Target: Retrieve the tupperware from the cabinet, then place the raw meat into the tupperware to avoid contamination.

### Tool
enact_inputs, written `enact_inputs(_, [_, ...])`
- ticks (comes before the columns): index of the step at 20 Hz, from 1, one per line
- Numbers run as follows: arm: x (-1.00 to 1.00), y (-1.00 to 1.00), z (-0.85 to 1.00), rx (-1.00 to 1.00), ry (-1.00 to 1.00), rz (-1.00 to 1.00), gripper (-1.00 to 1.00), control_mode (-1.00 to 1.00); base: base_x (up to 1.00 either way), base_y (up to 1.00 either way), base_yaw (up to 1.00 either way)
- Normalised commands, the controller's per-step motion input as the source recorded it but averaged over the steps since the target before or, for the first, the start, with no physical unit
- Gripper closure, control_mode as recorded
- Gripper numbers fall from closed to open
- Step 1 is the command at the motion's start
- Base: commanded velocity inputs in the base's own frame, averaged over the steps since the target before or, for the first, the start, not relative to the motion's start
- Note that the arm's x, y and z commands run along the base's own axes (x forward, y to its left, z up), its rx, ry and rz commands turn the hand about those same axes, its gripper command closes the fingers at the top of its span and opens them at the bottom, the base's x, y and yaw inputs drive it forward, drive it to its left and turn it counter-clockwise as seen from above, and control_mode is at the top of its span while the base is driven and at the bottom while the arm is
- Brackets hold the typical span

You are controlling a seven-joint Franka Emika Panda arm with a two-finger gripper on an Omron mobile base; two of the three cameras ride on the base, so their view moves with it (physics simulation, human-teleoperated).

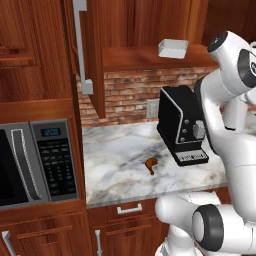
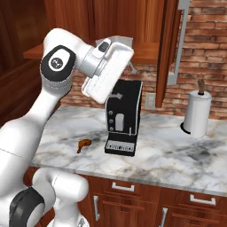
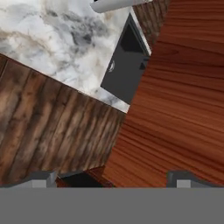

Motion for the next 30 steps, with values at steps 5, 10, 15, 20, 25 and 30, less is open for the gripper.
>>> enact_inputs(5, [0.21,0.57,0.18,0.03,-0.09,-0.04,-1.0,-1.0,0.0,0.0,0.0])
enact_inputs(10, [0.69,0.49,0.03,0.11,-0.17,0.01,-1.0,-1.0,0.0,0.0,0.0])
enact_inputs(15, [0.87,0.36,0.0,0.13,-0.15,0.06,-1.0,-1.0,0.0,0.0,0.0])
enact_inputs(20, [0.42,0.06,-0.22,0.28,-0.13,0.1,-1.0,-1.0,0.0,0.0,0.0])
enact_inputs(25, [0.0,0.0,-0.4,0.39,-0.22,0.02,-1.0,-1.0,0.0,0.0,0.0])
enact_inputs(30, [0.08,0.19,0.2,0.01,-0.05,0.12,-1.0,-1.0,0.0,0.0,0.0])
